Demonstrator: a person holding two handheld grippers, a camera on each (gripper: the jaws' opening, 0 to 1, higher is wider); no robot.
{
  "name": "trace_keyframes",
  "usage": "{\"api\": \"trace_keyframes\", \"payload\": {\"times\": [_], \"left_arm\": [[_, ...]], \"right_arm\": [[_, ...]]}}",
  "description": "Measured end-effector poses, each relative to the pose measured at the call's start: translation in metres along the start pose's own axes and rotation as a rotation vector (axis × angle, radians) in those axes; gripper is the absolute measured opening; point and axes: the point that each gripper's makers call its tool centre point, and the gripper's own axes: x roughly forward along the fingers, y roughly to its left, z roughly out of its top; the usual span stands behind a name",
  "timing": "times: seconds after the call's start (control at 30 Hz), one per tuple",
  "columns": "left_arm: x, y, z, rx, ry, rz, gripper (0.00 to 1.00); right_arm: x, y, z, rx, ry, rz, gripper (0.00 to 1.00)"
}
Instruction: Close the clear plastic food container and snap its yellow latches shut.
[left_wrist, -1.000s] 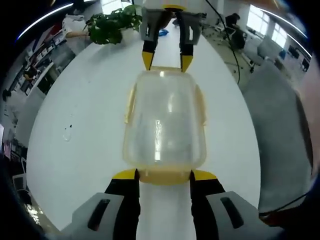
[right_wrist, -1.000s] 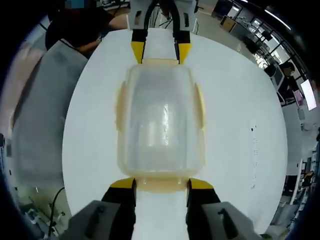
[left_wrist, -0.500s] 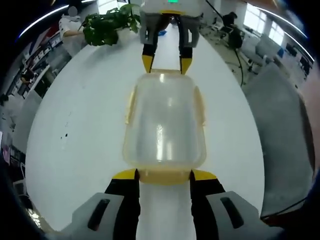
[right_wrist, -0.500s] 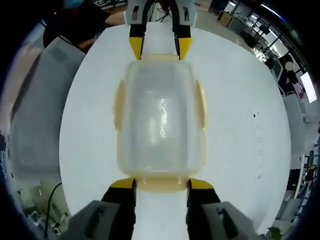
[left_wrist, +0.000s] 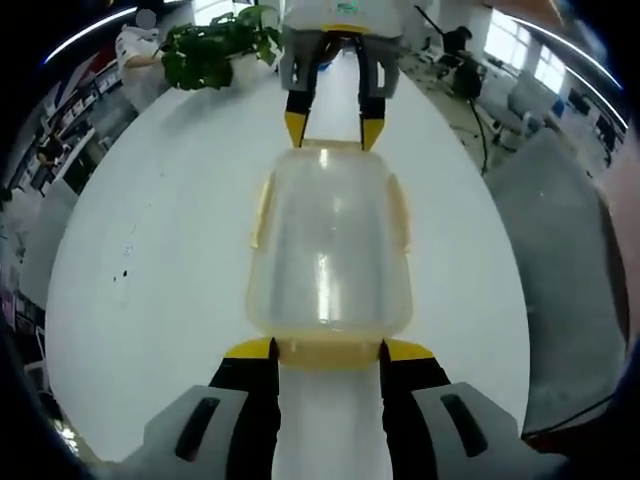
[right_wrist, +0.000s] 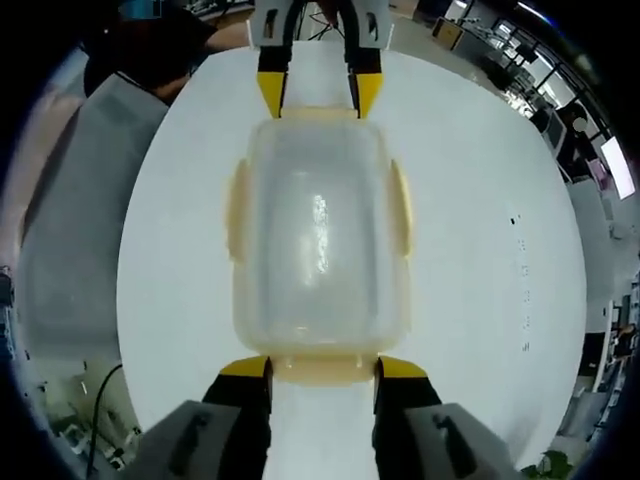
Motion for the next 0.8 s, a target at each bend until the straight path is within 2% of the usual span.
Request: {"api": "trace_keyframes", "payload": {"times": [0.3, 0.43, 0.53, 0.8], "left_arm": [[0.0020, 0.0019, -0.0015, -0.007, -0.009, -0.011, 0.37], [0.0059, -0.0022, -0.0058, -0.007, 0.001, -0.025, 0.37], [0.0052, 0.0014, -0.0029, -0.012, -0.016, -0.002, 0.37], [0.0048, -0.0005, -0.0012, -0.013, -0.026, -0.005, 0.37]], "right_arm": [[0.0031, -0.0014, -0.0010, 0.005, 0.003, 0.003, 0.37], [0.0047, 0.0061, 0.0006, 0.006, -0.008, 0.035, 0.38], [0.0045, 0.0003, -0.0023, 0.012, -0.003, 0.006, 0.38], [0.0051, 0.0028, -0.0054, 0.027, -0.007, 0.006, 0.38]]}}
